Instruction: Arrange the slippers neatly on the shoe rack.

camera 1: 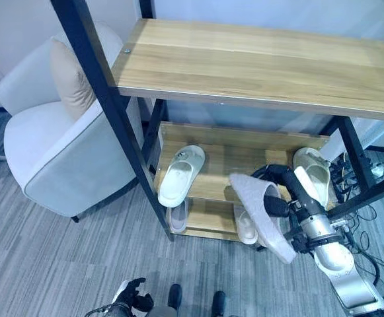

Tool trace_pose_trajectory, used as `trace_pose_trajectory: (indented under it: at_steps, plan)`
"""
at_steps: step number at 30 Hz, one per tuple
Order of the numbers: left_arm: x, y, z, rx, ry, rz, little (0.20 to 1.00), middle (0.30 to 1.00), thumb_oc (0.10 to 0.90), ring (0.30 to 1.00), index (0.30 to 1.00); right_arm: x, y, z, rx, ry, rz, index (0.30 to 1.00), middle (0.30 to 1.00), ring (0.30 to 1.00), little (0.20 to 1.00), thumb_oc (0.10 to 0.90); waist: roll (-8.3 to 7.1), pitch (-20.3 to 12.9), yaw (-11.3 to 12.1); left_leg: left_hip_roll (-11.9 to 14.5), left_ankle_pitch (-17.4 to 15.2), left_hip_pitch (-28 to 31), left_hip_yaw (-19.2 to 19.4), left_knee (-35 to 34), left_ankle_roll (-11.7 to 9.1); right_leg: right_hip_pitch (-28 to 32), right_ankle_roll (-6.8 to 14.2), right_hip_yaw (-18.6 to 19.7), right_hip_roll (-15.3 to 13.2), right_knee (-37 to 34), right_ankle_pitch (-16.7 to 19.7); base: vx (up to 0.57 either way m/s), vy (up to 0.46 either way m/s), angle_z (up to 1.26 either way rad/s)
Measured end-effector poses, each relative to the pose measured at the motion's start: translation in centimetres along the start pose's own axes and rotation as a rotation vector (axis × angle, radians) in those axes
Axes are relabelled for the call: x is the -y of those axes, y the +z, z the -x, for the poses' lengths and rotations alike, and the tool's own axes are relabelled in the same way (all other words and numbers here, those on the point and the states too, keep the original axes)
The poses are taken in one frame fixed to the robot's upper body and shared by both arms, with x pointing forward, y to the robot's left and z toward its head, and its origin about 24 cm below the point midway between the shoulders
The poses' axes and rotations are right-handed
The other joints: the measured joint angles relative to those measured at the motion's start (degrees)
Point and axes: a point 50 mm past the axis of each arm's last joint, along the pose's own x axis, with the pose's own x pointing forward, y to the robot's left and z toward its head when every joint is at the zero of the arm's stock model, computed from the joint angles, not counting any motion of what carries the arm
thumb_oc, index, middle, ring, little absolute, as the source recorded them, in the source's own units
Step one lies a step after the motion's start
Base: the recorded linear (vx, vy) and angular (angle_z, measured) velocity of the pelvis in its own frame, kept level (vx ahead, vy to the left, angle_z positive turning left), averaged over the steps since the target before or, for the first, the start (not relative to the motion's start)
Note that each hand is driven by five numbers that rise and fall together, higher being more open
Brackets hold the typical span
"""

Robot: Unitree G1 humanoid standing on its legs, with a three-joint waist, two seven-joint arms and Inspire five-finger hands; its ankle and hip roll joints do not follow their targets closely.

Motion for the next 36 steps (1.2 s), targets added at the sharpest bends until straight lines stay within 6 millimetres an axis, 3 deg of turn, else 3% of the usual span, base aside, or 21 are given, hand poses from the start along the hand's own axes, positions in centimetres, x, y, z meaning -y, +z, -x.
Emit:
trace_pose_trajectory:
  at_steps: [2, 5, 10, 15, 18, 19, 20, 21, 23, 24, 25, 28, 31, 33, 34, 36]
  plan:
    - [0.3, -0.3, 0.1, -0.008, -0.011, 0.002, 0.9, 0.9, 0.8, 0.9, 0.9, -2.5, -1.0, 1.8, -0.068, 0.137, -0.123, 0.3, 0.3, 0.3, 0.3, 0.4, 0.66, -0.4, -0.7, 0.1, 0.0, 0.2, 0.8, 0.0, 0.0, -0.2, -0.1, 0.9, 0.1, 0.0, 0.1, -0.07, -0.03, -0.18]
    - [0.4, -0.3, 0.1, -0.007, -0.016, -0.015, 0.9, 0.9, 0.8, 0.9, 0.9, -4.3, -1.4, 3.0, -0.108, 0.245, -0.19, 0.3, 0.3, 0.3, 0.3, 0.4, 0.92, -0.5, -1.4, 0.3, 0.0, 0.4, 1.3, 0.0, 0.0, -0.1, -0.3, 1.0, 0.3, 0.0, 0.3, -0.03, -0.029, -0.09]
    - [0.4, -0.2, 0.1, -0.001, -0.019, -0.036, 0.9, 0.9, 0.8, 0.9, 0.9, -6.0, -2.2, 3.8, -0.154, 0.354, -0.235, 0.3, 0.3, 0.3, 0.3, 0.4, 0.97, -0.6, -1.3, 0.6, 0.1, 0.8, 1.2, 0.0, -0.2, 0.4, -0.4, 0.9, 0.6, 0.0, 0.4, -0.03, -0.02, 0.0]
    - [0.2, 0.2, 0.0, 0.014, -0.012, -0.044, 0.9, 0.9, 0.8, 0.9, 0.9, -6.8, -3.7, 3.3, -0.19, 0.384, -0.116, 0.3, 0.3, 0.3, 0.3, 0.4, 0.89, -0.4, -1.1, 0.6, 0.9, -2.3, 0.0, 1.2, -0.5, -1.6, -0.7, -0.4, 0.6, 1.0, 1.0, -0.26, -0.024, 0.13]
    - [-0.5, 3.1, -0.7, 0.092, 0.002, -0.084, 0.9, 0.9, 0.8, 0.9, 0.9, -6.6, -3.8, 0.7, -0.15, 0.385, 0.015, 0.3, 0.3, 0.3, 0.3, 0.4, 1.15, 2.5, -0.3, 0.9, 0.9, -8.9, -0.3, 5.9, -0.7, -8.3, -0.1, -0.8, 0.3, 5.5, 0.6, -0.33, -0.027, 0.11]
    - [-1.1, 6.1, -1.2, 0.172, 0.018, -0.091, 0.9, 0.9, 0.8, 0.9, 0.9, -5.5, -3.2, -1.2, -0.103, 0.354, 0.086, 0.3, 0.3, 0.3, 0.3, 0.4, 1.7, 6.2, 0.1, 0.9, -0.2, -13.6, -0.5, 11.1, -1.6, -12.3, -0.9, -1.1, -0.3, 9.8, -0.3, -0.22, -0.021, 0.16]
    - [-1.2, 6.7, -1.3, 0.186, 0.019, -0.094, 0.9, 0.9, 0.8, 0.9, 0.9, -5.2, -3.1, -1.5, -0.096, 0.348, 0.1, 0.3, 0.3, 0.3, 0.3, 0.4, 2.01, 7.0, 0.1, 1.0, -0.4, -14.2, -0.7, 11.7, -1.5, -12.7, -1.3, -1.4, -0.3, 10.4, -0.4, -0.25, -0.021, 0.31]
    - [-1.5, 8.4, -1.4, 0.238, 0.033, -0.095, 0.9, 0.9, 0.8, 0.9, 0.9, -4.2, -2.4, -2.9, -0.056, 0.311, 0.147, 0.3, 0.3, 0.3, 0.3, 0.4, 2.46, 9.1, 0.5, 0.9, -0.9, -19.3, -1.2, 16.3, -1.9, -17.5, -1.3, -2.4, -0.6, 15.6, -1.9, -0.08, -0.003, 0.27]
    - [-2.8, 10.7, -1.3, 0.327, 0.08, -0.065, 0.9, 0.9, 0.8, 0.9, 0.9, -2.4, -0.6, -5.3, 0.033, 0.202, 0.205, 0.3, 0.3, 0.3, 0.3, 0.4, 2.14, 12.2, 1.6, 1.0, -3.5, -27.8, -0.9, 23.3, -0.6, -27.4, -3.8, -2.3, -2.0, 25.6, -5.9, -0.11, 0.013, 0.18]
    - [-3.1, 11.3, -1.3, 0.341, 0.091, -0.05, 0.9, 0.9, 0.8, 0.9, 0.9, -1.7, -0.1, -6.0, 0.054, 0.166, 0.227, 0.3, 0.3, 0.3, 0.3, 0.4, 2.14, 13.6, 2.2, 1.1, -4.0, -30.7, -1.1, 26.3, -0.3, -30.3, -3.5, -2.2, -2.4, 29.5, -6.9, -0.07, 0.006, 0.12]
    - [-3.3, 11.7, -1.1, 0.367, 0.095, -0.064, 0.9, 0.9, 0.8, 0.9, 0.9, -0.8, 0.5, -6.3, 0.08, 0.126, 0.247, 0.3, 0.3, 0.3, 0.3, 0.4, 2.05, 13.7, 2.3, 0.9, -5.7, -35.0, -1.2, 30.5, 0.8, -34.6, -4.9, -2.3, -3.3, 33.9, -8.9, -0.02, 0.003, 0.18]
    - [-3.8, 11.9, -0.9, 0.383, 0.099, -0.068, 0.9, 0.9, 0.8, 0.9, 0.9, 1.4, 1.9, -7.3, 0.137, 0.005, 0.3, 0.3, 0.3, 0.3, 0.3, 0.4, 2.05, 13.9, 2.0, 0.6, -7.8, -45.5, -0.9, 39.7, 1.9, -45.1, -5.5, -2.3, -5.5, 44.7, -12.5, -0.07, 0.017, 0.24]
    - [-3.8, 12.0, -0.5, 0.415, 0.099, -0.043, 0.9, 0.9, 0.8, 0.9, 0.9, 2.8, 2.4, -7.8, 0.157, -0.07, 0.343, 0.3, 0.3, 0.3, 0.3, 0.4, 1.92, 12.8, 1.9, 0.3, -10.5, -53.0, -0.9, 46.7, 1.5, -52.4, -4.9, -1.9, -7.0, 51.9, -15.1, -0.08, 0.019, 0.14]
    - [-4.6, 13.9, 0.8, 0.539, 0.128, -0.025, 0.9, 0.9, 0.8, 0.9, 0.9, 5.8, 4.6, -8.5, 0.251, -0.188, 0.463, 0.3, 0.3, 0.3, 0.3, 0.4, 2.16, 12.5, 2.3, 0.1, -12.9, -64.6, -0.4, 57.0, 2.3, -64.1, -6.4, -0.3, -8.0, 62.0, -17.7, 0.0, 0.0, 0.0]
    - [-4.9, 14.7, 1.0, 0.567, 0.136, -0.017, 0.9, 0.9, 0.8, 0.9, 0.9, 6.6, 5.2, -8.9, 0.267, -0.227, 0.487, 0.3, 0.3, 0.3, 0.3, 0.4, 2.39, 12.4, 2.7, 0.0, -12.9, -67.6, -0.4, 58.7, 2.3, -67.2, -5.8, 0.0, -8.2, 63.9, -18.1, 0.06, 0.021, -0.07]
    - [-5.1, 16.5, 1.8, 0.652, 0.146, -0.005, 0.9, 0.9, 0.8, 0.9, 0.9, 8.4, 6.8, -9.8, 0.307, -0.313, 0.56, 0.3, 0.3, 0.3, 0.3, 0.4, 2.66, 12.5, 2.6, -0.2, -14.4, -75.5, 0.2, 66.5, 3.1, -75.3, -6.8, 2.1, -8.5, 72.1, -19.7, 0.09, 0.001, 0.0]
